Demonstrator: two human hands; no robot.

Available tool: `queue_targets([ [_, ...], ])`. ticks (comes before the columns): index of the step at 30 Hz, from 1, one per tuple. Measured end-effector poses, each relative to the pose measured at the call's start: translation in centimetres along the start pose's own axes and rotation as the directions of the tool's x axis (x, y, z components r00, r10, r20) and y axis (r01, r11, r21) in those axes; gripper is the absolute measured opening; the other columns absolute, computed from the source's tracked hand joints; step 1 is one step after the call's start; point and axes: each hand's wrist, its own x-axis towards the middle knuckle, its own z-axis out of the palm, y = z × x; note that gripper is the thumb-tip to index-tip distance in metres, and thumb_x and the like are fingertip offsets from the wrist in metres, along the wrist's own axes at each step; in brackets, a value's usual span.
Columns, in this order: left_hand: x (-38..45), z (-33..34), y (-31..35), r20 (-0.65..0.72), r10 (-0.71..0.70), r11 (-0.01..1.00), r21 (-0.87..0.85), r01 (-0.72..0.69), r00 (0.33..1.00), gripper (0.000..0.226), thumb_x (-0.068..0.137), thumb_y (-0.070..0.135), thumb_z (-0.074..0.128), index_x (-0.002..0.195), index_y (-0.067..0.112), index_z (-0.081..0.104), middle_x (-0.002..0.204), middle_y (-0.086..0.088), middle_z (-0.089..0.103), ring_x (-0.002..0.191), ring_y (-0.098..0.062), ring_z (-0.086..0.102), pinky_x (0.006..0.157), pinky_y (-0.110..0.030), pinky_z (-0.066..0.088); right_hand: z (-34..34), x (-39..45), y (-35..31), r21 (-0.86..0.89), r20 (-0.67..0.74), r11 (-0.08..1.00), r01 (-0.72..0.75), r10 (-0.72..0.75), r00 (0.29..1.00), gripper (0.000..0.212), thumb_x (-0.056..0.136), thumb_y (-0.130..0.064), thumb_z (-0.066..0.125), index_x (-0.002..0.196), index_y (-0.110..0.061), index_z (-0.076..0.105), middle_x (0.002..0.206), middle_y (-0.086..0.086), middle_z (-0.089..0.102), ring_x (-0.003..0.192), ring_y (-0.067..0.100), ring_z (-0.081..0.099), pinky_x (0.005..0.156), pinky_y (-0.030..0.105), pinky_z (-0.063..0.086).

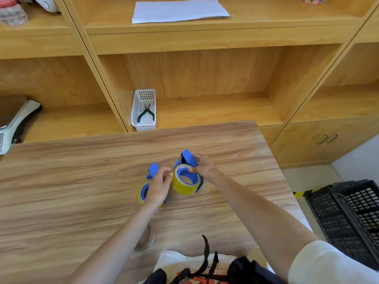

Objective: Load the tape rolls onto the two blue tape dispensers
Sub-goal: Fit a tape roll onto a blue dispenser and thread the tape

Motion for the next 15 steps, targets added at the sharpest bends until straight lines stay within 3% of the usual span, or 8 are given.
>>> queue_targets([
  [2,-0.4,0.3,-0.2,0.022,0.109,0.966,0.233,-0.111,0.994,0.022,0.1,0.017,0.046,0.118,0.019,0.057,0.102,0.002,0.064,0.094,-0.017,0.057,0.077,-0.025,0.042,0.5,0.3,0.5,-0.118,-0.042,0.993,-0.003,-0.002,0.999,0.065,0.083,-0.006,0.073,0.142,-0.008,0.045,0.141,0.009,0.051,0.133,0.024,0.047,0.107,0.034,0.042],
  [6,-1.3,0.2,-0.9,0.107,0.176,0.819,0.535,-0.206,0.979,0.044,0.097,0.019,0.048,0.14,0.019,0.045,0.135,-0.004,0.056,0.125,-0.025,0.049,0.093,-0.036,0.044,1.4,0.7,1.7,-0.205,-0.137,0.978,-0.047,0.019,0.99,0.065,0.084,-0.012,0.072,0.143,-0.016,0.044,0.141,0.005,0.052,0.129,0.024,0.05,0.103,0.032,0.044],
  [11,-2.3,0.6,-2.2,0.205,0.248,0.631,0.708,-0.318,0.947,0.064,0.092,0.023,0.054,0.15,0.018,0.029,0.134,-0.005,0.054,0.131,-0.026,0.043,0.101,-0.038,0.041,2.7,0.8,2.8,-0.219,-0.219,0.972,-0.089,0.04,0.975,0.062,0.085,-0.013,0.07,0.142,-0.021,0.045,0.131,0.005,0.06,0.118,0.026,0.059,0.088,0.03,0.049],
  [15,-2.3,0.6,-3.4,0.305,0.174,0.496,0.794,-0.351,0.936,0.063,0.093,0.022,0.048,0.151,0.017,0.025,0.144,-0.006,0.049,0.145,-0.029,0.023,0.117,-0.041,0.019,3.9,0.7,3.7,-0.257,-0.224,0.962,-0.091,0.032,0.974,0.059,0.087,-0.009,0.066,0.14,-0.022,0.045,0.13,0.006,0.06,0.118,0.029,0.058,0.096,0.038,0.049],
])
